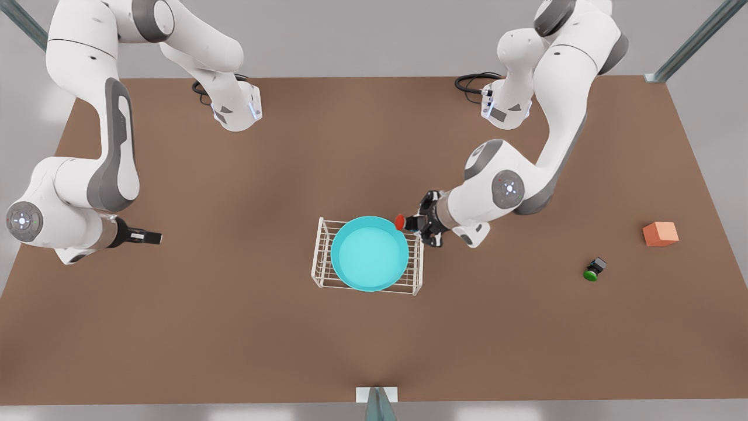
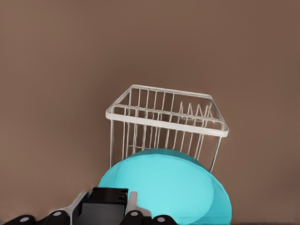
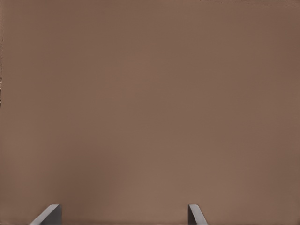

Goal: Place the plate on the shelf with right arm and place the red button switch in the plate with left arm

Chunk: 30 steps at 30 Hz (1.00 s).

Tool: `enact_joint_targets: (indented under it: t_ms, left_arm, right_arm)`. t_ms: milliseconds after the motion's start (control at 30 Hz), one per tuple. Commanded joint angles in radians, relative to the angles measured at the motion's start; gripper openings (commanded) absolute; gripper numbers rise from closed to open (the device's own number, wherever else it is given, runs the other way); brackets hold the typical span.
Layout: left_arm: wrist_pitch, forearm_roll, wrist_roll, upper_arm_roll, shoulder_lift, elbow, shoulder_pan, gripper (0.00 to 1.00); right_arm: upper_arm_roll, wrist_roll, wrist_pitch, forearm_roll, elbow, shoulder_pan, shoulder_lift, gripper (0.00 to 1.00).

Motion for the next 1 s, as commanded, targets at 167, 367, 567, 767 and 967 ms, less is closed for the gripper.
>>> enact_joint_targets:
  t_ms: [167, 367, 567, 767, 967]
  left_arm:
    - [0.084, 0.102, -0.547, 0.040, 0.102, 0.127, -0.128, 0.46]
    - [0.155, 0.155, -0.662, 0.125, 0.177, 0.194, -0.295, 0.46]
    - [0.086, 0.206, -0.630, 0.149, 0.163, 0.214, -0.275, 1.00]
    - [-0.456, 0.252, 0.774, 0.148, -0.145, 0.046, 0.096, 1.00]
    - [-0.502, 0.264, 1.772, 0.148, -0.212, -0.066, 0.280, 1.00]
  right_arm:
    - [0.002, -0.186, 0.004, 0.000, 0.001, -0.004, 0.011, 1.00]
    - [0.002, -0.188, 0.013, 0.000, 0.003, -0.007, 0.017, 1.00]
    - [0.002, -0.191, 0.021, 0.002, 0.001, -0.013, 0.023, 1.00]
    - [0.002, -0.198, 0.023, 0.002, 0.001, -0.013, 0.028, 1.00]
    - [0.000, -0.238, 0.009, 0.002, 0.003, -0.041, 0.031, 1.00]
